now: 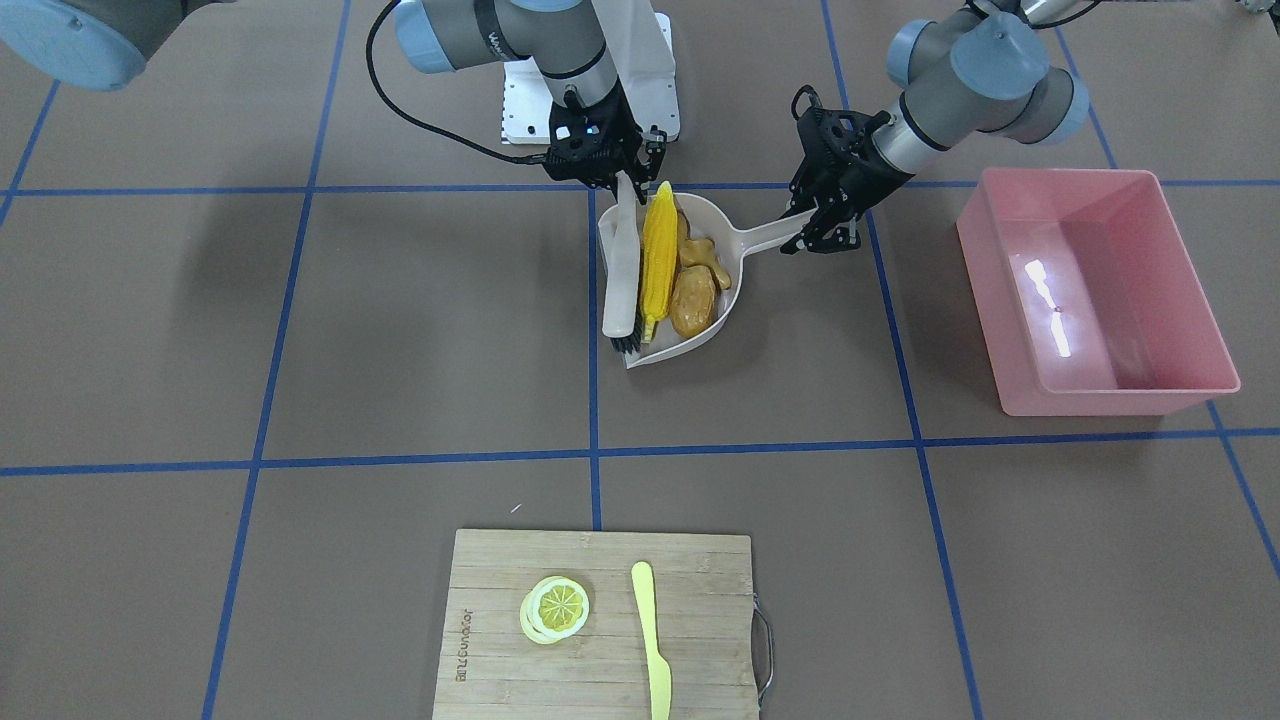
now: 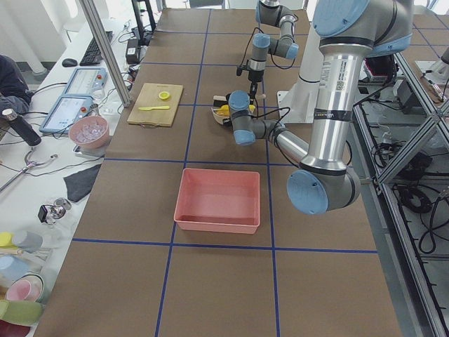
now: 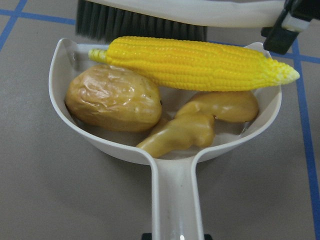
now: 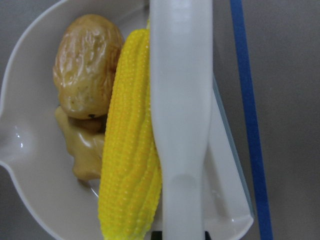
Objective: Sweep and dump trash into bin
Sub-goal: 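Push the brush against the dustpan contents with the right gripper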
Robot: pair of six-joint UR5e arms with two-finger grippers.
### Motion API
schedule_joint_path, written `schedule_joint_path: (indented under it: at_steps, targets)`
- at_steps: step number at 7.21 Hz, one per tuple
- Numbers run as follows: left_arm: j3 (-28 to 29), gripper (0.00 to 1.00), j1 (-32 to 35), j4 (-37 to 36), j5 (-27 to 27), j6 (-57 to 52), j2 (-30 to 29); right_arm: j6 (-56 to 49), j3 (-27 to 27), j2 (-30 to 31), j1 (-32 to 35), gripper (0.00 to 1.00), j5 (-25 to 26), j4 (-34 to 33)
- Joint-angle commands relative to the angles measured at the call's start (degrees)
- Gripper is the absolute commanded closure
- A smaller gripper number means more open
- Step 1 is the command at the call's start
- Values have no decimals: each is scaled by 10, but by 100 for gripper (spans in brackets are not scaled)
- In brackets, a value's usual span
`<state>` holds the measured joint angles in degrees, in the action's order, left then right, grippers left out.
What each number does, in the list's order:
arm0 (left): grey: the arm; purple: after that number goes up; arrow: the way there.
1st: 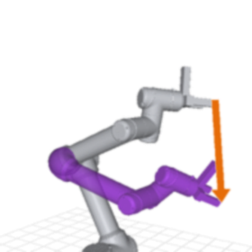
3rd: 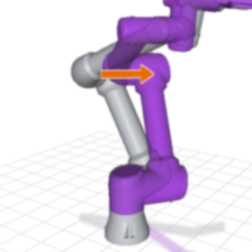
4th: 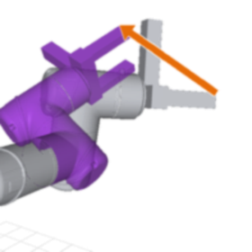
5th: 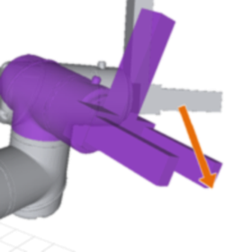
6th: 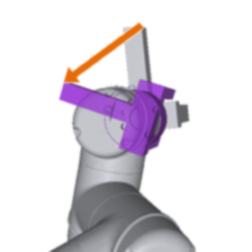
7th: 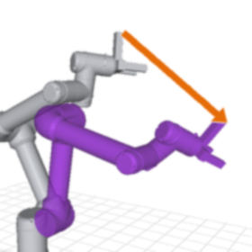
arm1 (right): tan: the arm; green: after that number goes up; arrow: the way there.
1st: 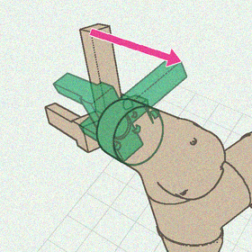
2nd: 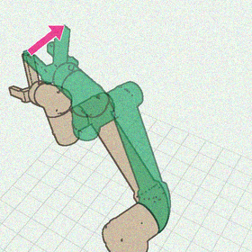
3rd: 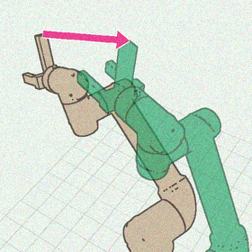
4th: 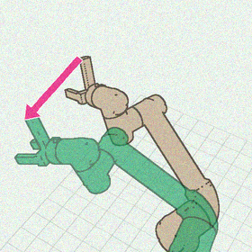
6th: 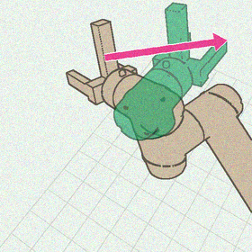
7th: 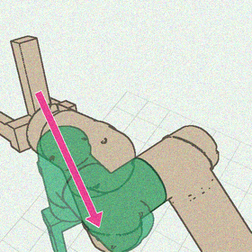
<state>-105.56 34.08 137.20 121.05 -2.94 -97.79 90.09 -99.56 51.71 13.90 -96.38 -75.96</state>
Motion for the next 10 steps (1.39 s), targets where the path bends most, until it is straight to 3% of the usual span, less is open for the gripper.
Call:
schedule_joint_path:
  at_steps: [1, 4, 10]
  targets:
    - [0, 93, 0, 15, 8, 15, -3, -8, 1, 2, 2, 100, -4, -24]
    - [-1, 93, 0, 20, 9, 19, -6, -18, -19, 17, 12, 100, -15, -31]
    - [-1, 93, 0, 58, 11, 47, -13, -19, -229, 85, 45, 100, -90, -183]
